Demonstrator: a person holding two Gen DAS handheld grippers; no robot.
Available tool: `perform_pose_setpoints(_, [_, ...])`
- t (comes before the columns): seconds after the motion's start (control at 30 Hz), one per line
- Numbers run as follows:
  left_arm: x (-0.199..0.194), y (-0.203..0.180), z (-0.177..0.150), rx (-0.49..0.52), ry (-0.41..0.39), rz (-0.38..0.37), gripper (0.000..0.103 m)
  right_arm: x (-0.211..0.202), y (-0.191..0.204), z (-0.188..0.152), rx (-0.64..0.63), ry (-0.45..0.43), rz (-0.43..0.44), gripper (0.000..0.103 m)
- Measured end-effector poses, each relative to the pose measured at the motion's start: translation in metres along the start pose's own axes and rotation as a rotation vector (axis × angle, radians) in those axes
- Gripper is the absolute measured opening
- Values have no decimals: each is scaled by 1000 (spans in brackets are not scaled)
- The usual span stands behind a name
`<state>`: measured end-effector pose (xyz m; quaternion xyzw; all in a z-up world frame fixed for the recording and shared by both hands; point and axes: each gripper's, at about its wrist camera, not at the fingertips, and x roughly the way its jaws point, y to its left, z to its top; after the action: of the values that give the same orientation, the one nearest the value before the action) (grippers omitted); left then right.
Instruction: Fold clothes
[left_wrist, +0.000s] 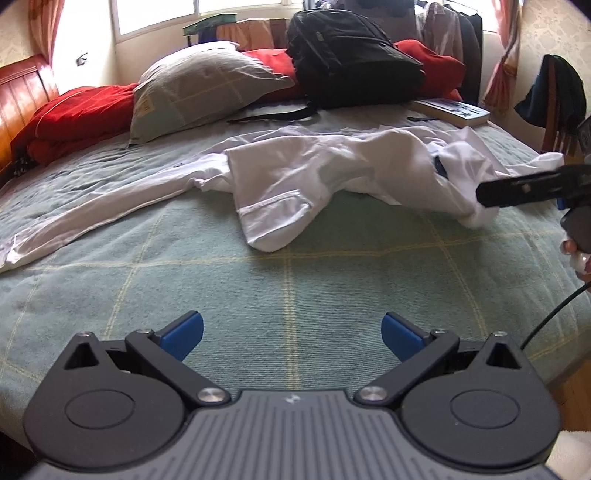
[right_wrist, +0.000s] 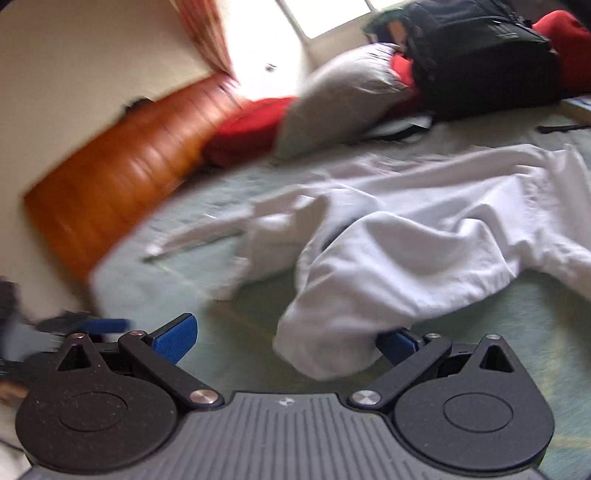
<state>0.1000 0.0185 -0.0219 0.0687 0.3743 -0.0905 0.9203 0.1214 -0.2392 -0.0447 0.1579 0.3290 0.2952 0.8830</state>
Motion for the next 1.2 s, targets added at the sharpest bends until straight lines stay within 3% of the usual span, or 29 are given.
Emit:
perform_pose_setpoints(0.17, [-5, -3, -3, 11, -5, 0, 102, 18, -12, -5, 29, 37, -76, 103])
perform_pose_setpoints(0.3, [-7, 0, -3, -3, -6, 14, 102, 31, -17, -4, 51, -21, -95, 103])
perform_pose_setpoints(0.73, [-19, -4, -6, 4, -40, 9, 102, -23, 50, 6, -52, -70, 210, 103])
perform_pose_setpoints(0.8, [-21, -4, -8, 5, -42, 8, 102, -35, 54, 1, -68, -80, 182, 103])
perform_pose_setpoints(1.07, [-19, -8, -14, 11, -32, -6, 102, -33, 24, -37, 30, 64, -101, 103])
perform_pose_setpoints(1.2, [-18, -11, -13, 21, -30, -12, 102, -25, 12, -46, 83, 18, -125, 103])
